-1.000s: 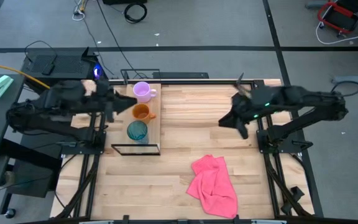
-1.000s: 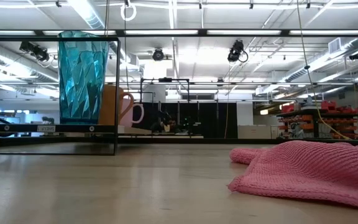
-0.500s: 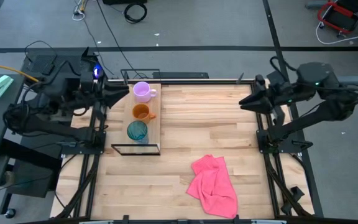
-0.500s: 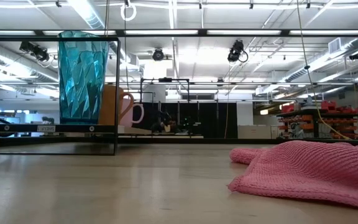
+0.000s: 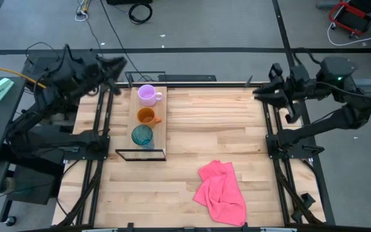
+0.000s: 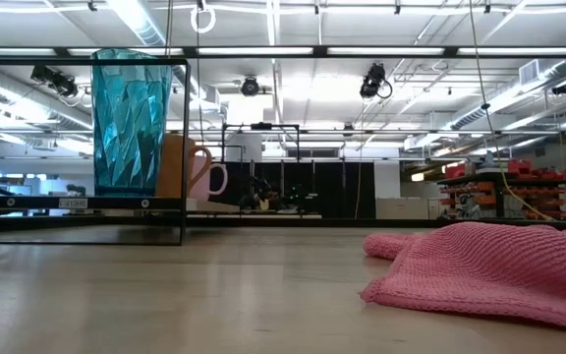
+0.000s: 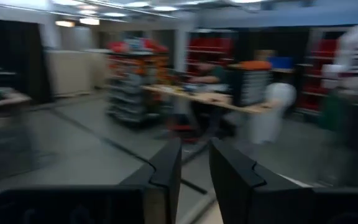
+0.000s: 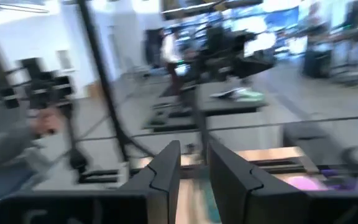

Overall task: Stack small to large cups/mugs on shelf
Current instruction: Return to Home Position

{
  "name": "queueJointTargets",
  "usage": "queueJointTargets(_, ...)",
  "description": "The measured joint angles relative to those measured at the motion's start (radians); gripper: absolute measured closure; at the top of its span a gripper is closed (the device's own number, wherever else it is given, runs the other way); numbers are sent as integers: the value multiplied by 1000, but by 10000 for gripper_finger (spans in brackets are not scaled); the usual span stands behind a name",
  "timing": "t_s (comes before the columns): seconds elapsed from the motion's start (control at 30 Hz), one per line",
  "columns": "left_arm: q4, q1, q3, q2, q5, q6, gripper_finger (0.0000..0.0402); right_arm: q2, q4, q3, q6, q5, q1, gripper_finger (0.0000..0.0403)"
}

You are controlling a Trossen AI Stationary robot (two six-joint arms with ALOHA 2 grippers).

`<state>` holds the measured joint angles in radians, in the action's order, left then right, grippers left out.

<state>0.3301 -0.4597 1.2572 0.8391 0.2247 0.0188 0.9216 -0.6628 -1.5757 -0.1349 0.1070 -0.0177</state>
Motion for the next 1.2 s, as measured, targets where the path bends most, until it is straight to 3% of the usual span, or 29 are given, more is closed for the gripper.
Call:
queueJointTargets(0.23, -9, -285, 0, 0, 0, -23, 316, -56, 11, 0, 116, -2, 170, 315)
queueJointTargets(0.47, -9, -482, 0, -6, -12, -21, 321, -170, 14, 0, 146, -64, 292, 315)
queueJointTargets(0.7, 9, -500, 0, -17, -63, -13, 314, -253, 17, 1, 129, -81, 305, 315)
queueJointTargets(1.0, 213, -500, -2, -133, 52, 6, 315, -320, -67, 7, 74, -110, 305, 315)
queueJointTargets(1.2, 251, -500, -115, -247, 53, 56, 317, -387, -56, 146, 26, -111, 305, 315)
